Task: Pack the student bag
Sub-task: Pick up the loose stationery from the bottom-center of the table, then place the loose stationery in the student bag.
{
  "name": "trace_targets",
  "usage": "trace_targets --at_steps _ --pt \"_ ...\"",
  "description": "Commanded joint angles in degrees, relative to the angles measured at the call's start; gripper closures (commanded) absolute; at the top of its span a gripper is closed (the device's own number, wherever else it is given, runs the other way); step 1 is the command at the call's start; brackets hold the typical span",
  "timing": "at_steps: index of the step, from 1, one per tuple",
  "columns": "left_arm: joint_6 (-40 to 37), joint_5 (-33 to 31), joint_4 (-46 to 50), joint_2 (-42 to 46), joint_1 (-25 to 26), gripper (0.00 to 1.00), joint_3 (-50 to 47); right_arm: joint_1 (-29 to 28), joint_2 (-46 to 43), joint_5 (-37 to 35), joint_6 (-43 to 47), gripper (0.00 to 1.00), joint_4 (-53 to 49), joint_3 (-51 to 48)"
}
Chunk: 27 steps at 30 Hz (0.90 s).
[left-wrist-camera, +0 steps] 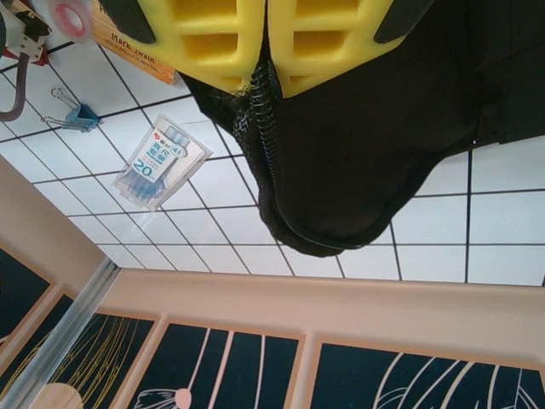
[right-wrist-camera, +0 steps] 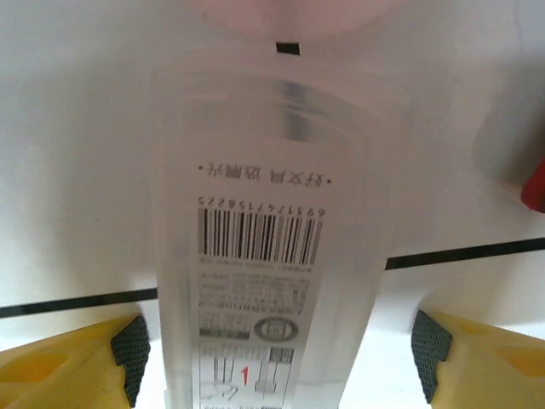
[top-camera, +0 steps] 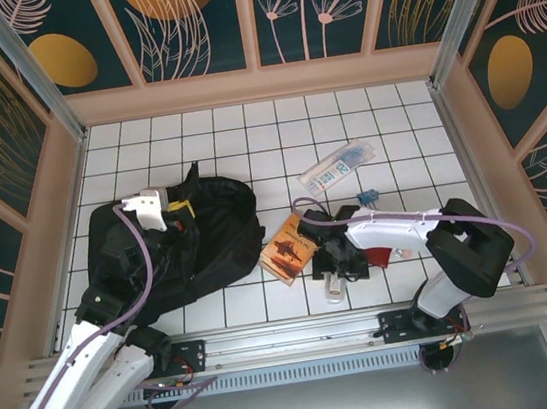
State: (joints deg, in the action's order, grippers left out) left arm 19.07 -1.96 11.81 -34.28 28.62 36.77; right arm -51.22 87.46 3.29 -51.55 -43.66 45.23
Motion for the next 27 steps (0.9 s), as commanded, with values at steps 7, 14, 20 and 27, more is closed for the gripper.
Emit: trace_targets --at_steps 7,14,20,27 --pt "-1.04 -0.16 -1.48 1.06 0.03 1.0 -0.3 -0.37 1.26 -1.27 -2.74 0.45 4.02 -1.95" --pt "-0.83 -0.26 -1.71 0.92 0.03 1.0 -0.3 -0.37 -5.09 -1.99 -4.09 0.6 1.0 -3.54" --pt "-0.65 0.0 -1.96 0.92 0.03 1.0 -0.3 -0.3 -12.37 -3.86 -2.89 0.66 -7.65 3.74" --pt "-0.43 0.7 -2.58 1.29 0.03 1.0 -0.41 4.45 -8.63 -0.62 1.94 0.65 -2.48 20.96"
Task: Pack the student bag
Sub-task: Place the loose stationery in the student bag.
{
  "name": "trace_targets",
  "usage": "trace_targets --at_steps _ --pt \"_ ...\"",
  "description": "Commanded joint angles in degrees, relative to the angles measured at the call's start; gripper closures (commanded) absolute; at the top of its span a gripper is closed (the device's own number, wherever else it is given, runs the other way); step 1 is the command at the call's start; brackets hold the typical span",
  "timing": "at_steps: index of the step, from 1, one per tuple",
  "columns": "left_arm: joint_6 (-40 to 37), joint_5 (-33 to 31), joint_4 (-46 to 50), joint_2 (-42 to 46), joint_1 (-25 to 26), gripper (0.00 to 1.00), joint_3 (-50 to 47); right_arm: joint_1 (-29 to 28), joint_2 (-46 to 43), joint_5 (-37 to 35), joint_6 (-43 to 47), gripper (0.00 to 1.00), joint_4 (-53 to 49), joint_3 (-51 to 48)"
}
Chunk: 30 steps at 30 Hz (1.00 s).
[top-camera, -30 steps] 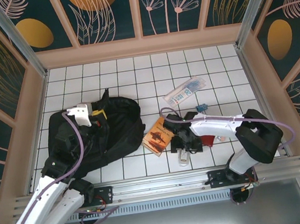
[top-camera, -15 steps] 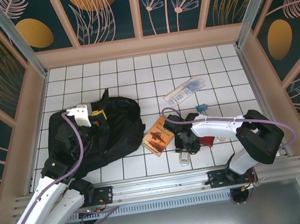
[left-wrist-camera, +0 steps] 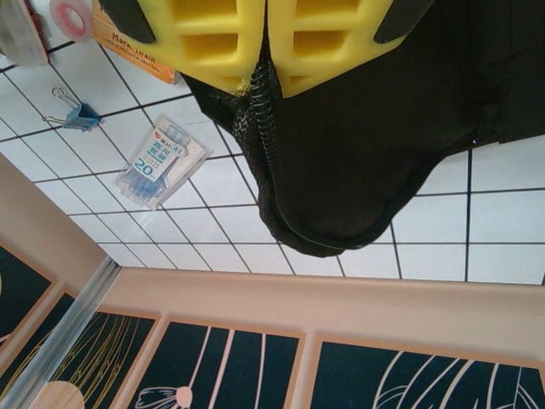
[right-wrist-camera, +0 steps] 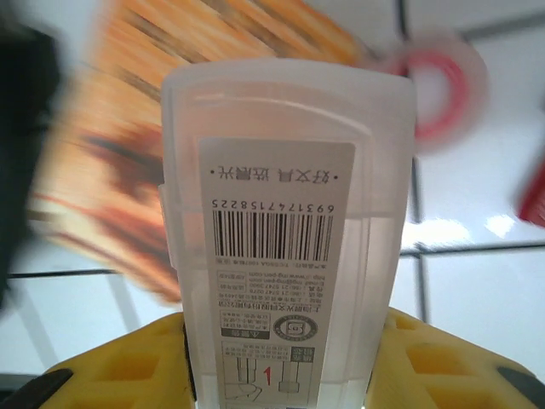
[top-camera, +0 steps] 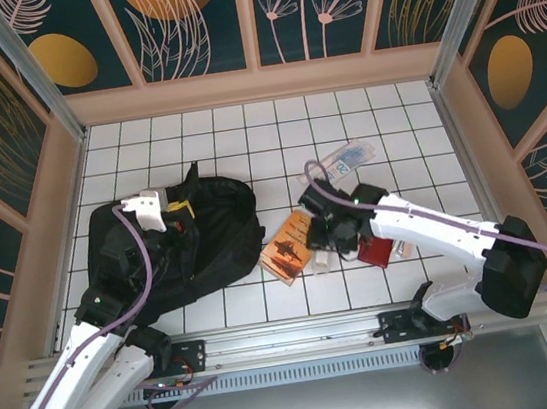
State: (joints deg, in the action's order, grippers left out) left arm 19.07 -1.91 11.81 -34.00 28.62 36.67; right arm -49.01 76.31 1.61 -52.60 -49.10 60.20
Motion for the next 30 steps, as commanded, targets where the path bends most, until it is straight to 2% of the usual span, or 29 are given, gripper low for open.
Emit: trace_targets --at_steps 1,6,11,15,18,25,30 --pt "-0.42 0.81 -2.75 1.1 0.01 1.0 -0.32 3.1 4.35 2.5 3.56 0.65 4.8 8.37" --pt "-0.59 0.34 -2.5 1.57 0.03 1.0 -0.45 4.9 20.32 8.35 5.57 0.65 9.35 29.73" --pt "-0.77 -0.56 -2.59 2.04 0.03 1.0 -0.46 4.54 37.14 10.88 3.06 0.64 6.66 50.75" --pt "-0.92 -1.89 -2.58 2.18 0.03 1.0 -0.44 2.13 48.17 14.94 2.04 0.65 2.97 62.27" --pt "-0.83 -3.3 -2.62 2.12 0.03 1.0 -0.45 0.4 50.26 18.4 0.33 0.65 5.11 61.94" --pt "-0.6 -4.59 -2.71 1.25 0.04 1.0 -0.34 -1.41 46.66 25.61 -5.73 0.65 16.13 49.57" --pt "-0.51 -4.32 -2.83 0.7 0.03 1.0 -0.28 -3.22 49.04 30.18 -7.85 0.63 19.17 49.71"
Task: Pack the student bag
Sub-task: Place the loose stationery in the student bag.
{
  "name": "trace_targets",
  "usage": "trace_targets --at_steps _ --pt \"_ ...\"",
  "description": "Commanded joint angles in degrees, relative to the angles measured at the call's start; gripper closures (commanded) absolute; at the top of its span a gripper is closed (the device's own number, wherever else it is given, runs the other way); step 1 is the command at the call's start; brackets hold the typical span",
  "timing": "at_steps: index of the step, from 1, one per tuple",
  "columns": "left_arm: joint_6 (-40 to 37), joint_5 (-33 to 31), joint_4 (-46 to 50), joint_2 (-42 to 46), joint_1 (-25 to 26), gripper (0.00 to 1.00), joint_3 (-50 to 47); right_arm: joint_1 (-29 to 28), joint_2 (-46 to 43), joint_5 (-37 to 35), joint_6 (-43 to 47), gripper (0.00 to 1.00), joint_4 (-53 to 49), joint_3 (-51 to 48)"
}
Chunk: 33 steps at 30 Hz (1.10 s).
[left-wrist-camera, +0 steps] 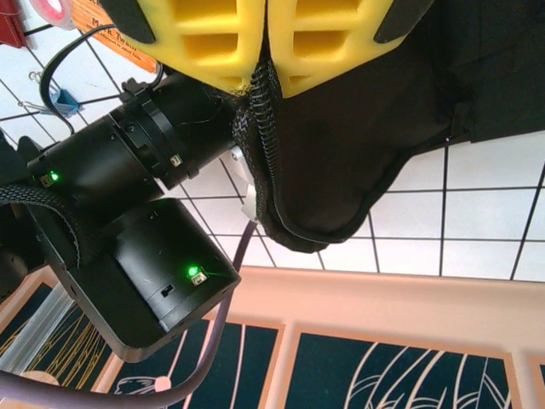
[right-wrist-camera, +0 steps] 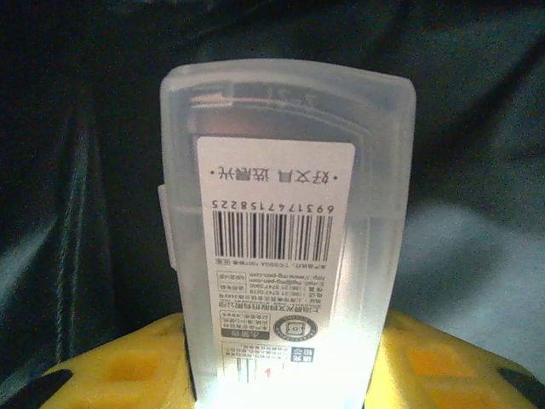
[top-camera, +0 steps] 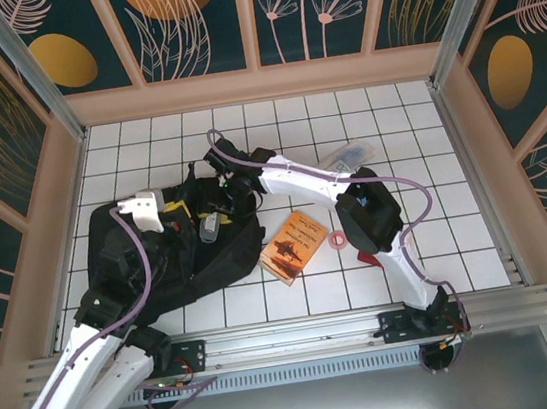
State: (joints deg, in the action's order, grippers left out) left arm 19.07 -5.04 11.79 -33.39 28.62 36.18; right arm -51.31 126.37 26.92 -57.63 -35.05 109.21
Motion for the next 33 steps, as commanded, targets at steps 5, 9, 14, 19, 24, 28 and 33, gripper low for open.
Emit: trace_targets --at_steps 5,9,14,19,24,28,33 --pt "-0.43 -0.77 -2.91 -0.3 0.03 1.0 0.29 -2.37 4.41 10.43 -5.5 0.55 8.36 6.45" --pt "-0.23 -0.74 -2.91 -0.12 0.03 1.0 0.27 -2.92 5.83 10.88 -4.97 0.2 7.24 9.25" --pt "-0.31 -0.94 -2.74 0.32 0.03 1.0 0.2 -1.5 0.88 6.24 -2.45 0.15 5.49 2.85" --pt "-0.34 -0.25 -2.56 0.58 0.03 1.0 0.03 1.53 -6.64 -0.2 1.59 0.23 3.66 -4.56" --pt "-0.52 4.2 -3.3 -0.76 0.03 1.0 -0.07 6.25 -14.36 -1.2 3.59 0.31 7.45 -13.31" --pt "-0.57 10.66 -4.56 -2.32 0.03 1.0 -0.49 10.17 -18.32 0.01 4.19 0.39 10.32 -16.99" --pt "-0.41 15.68 -4.96 -2.15 0.03 1.0 -0.72 11.64 -16.06 5.78 4.2 0.26 10.1 -11.25"
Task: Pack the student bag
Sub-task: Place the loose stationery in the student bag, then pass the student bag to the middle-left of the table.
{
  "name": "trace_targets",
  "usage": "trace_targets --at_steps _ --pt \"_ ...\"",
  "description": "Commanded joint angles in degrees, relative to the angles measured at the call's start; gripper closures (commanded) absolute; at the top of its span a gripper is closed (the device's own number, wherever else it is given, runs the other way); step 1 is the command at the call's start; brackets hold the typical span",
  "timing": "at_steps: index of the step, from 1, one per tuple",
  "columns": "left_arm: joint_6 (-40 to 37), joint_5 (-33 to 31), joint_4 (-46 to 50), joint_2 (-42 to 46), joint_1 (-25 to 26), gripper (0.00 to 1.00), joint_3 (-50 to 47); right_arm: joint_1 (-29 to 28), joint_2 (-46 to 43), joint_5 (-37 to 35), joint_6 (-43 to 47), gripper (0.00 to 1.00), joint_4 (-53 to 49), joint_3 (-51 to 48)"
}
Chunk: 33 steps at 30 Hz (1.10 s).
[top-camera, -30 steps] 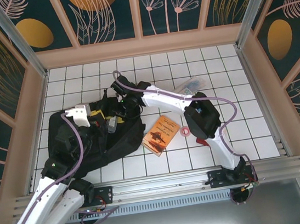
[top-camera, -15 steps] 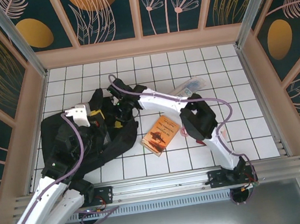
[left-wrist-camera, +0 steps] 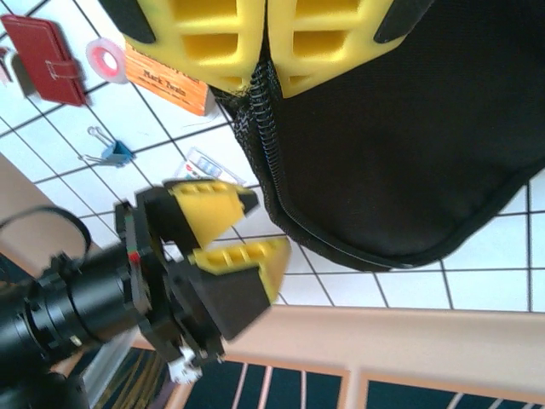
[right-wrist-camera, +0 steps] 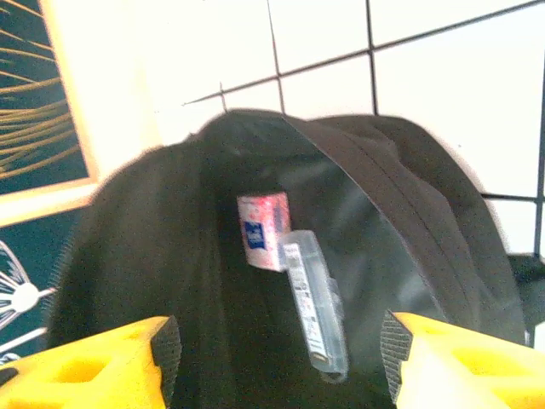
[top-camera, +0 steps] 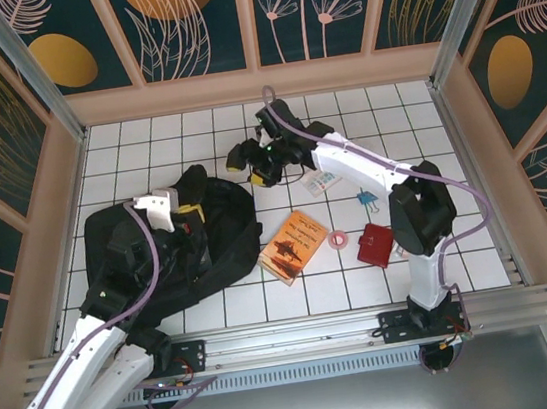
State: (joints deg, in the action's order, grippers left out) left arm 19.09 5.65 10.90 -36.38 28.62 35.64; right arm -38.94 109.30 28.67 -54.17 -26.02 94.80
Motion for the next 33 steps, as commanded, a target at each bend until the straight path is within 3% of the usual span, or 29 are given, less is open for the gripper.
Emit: trace_targets --at_steps 1,8,12,15,25,29,33 --pt "-0.25 5.56 -3.81 1.12 0.03 1.0 -0.18 -0.86 1.86 5.3 0.45 0.22 0.8 4.66" --pt "0.27 7.1 -0.41 1.92 -0.01 1.0 0.62 -2.51 7.11 11.67 -3.01 0.15 3.63 10.91" --pt "0.66 6.94 0.27 2.91 0.03 1.0 0.24 -4.1 10.43 14.01 -4.24 0.22 4.64 14.76" --pt "0.61 6.73 0.74 3.46 0.03 1.0 0.41 -4.74 12.3 14.62 -4.12 0.35 4.3 16.29" --pt "-0.37 6.74 2.46 2.89 0.03 1.0 1.25 -4.03 13.95 15.43 -5.59 0.99 6.0 17.48" --pt "-0.24 5.78 3.23 2.88 0.05 1.0 1.51 -3.3 14.6 15.5 -5.93 1.0 6.16 18.56" --pt "0.75 3.91 3.54 2.73 0.03 0.41 1.54 -2.01 15.27 15.37 -6.38 1.0 6.45 19.71"
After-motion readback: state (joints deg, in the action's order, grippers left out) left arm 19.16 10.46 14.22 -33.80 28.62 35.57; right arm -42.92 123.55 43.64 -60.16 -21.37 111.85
